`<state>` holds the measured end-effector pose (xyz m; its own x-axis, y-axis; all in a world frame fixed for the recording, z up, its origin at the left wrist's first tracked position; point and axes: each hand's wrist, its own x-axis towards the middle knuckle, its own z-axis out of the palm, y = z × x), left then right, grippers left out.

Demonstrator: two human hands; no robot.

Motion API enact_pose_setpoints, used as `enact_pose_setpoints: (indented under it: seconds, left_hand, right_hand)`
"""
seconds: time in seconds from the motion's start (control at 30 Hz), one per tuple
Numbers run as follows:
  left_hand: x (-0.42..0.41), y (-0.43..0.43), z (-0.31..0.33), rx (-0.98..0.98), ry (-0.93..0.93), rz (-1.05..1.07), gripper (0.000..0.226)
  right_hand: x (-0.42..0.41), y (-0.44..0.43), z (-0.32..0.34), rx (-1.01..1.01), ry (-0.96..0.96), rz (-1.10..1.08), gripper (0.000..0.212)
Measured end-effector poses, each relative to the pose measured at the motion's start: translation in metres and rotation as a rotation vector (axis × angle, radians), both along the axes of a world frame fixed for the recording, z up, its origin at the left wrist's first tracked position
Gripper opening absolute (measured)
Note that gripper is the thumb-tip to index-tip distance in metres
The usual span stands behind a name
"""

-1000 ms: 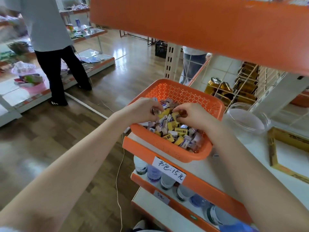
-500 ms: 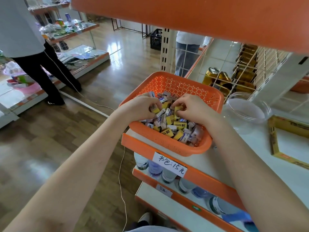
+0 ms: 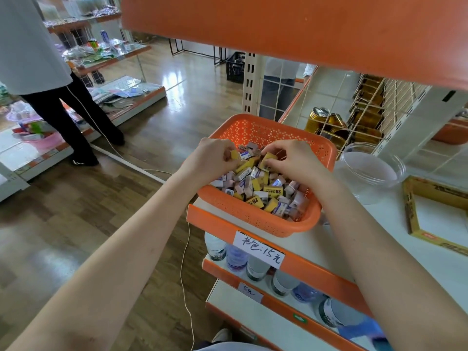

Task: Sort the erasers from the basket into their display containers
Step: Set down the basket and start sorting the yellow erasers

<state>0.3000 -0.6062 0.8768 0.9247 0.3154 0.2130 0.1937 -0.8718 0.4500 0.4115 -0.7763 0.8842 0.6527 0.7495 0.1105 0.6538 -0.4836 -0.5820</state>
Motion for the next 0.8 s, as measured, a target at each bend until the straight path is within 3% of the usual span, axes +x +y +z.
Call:
enact_pose_setpoints:
  seconds: [0.2, 0.3, 0.8]
  left_hand:
    - [-0.002, -0.007, 0.013, -0.160, -0.088, 0.001, 0.033]
    - [0.008, -0.022, 0.025, -0.175, -0.105, -0.046, 0.029]
    - [0.092, -0.221, 0.046, -0.184, -0.062, -0.533, 0.027]
  right_hand:
    - [-0.006, -0.013, 0.014, 0.130, -0.120, -0.101, 0.025]
    - [-0.005, -0.036, 0.021, 0.203, -0.093, -0.206, 0.021]
    - [-0.007, -0.249, 0.010, 0.266, -0.063, -0.733, 0.016]
